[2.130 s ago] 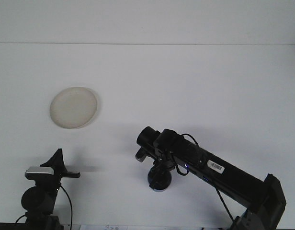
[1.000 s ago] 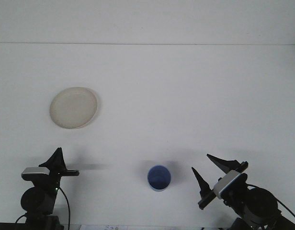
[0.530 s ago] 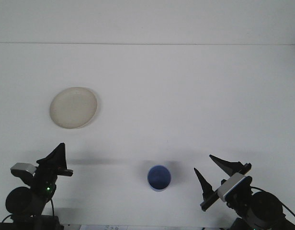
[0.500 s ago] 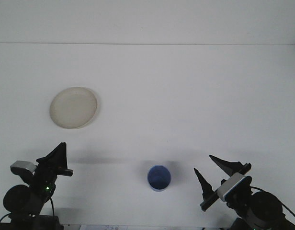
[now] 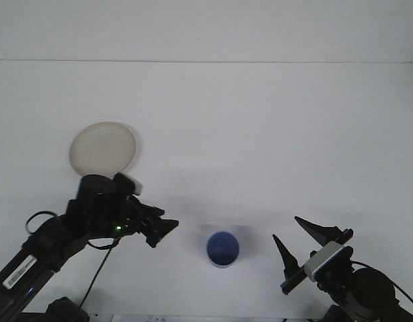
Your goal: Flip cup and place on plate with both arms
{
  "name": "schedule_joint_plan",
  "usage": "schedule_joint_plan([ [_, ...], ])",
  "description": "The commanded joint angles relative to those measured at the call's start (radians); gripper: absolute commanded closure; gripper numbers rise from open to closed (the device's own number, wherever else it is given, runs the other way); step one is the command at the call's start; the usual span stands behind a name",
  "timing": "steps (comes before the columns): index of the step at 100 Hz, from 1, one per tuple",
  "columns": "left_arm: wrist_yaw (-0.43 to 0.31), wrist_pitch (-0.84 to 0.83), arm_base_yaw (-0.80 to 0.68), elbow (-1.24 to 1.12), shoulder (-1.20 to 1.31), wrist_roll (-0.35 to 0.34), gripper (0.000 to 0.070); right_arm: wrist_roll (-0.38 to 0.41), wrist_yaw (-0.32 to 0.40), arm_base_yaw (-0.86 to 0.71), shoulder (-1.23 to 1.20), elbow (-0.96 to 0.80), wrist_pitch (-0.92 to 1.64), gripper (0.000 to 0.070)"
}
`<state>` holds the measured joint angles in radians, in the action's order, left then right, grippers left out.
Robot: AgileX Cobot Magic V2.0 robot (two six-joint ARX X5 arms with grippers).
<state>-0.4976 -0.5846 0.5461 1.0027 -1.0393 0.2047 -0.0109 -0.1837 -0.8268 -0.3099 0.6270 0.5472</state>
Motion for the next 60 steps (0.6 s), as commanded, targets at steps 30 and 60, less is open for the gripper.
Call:
schedule_joint_plan([
  [30,0.247,-0.055,0.322,0.259,-0.374,-0.029,0.0307,0.006,-0.002,-0.01,-0.004,0.0,-0.005,0.0272],
  [60,0.296,-0.06,0.385,0.312,-0.546,-0.036,0.0307,0.006,-0.002,-0.01,-0.004,0.0,-0.008,0.0272],
])
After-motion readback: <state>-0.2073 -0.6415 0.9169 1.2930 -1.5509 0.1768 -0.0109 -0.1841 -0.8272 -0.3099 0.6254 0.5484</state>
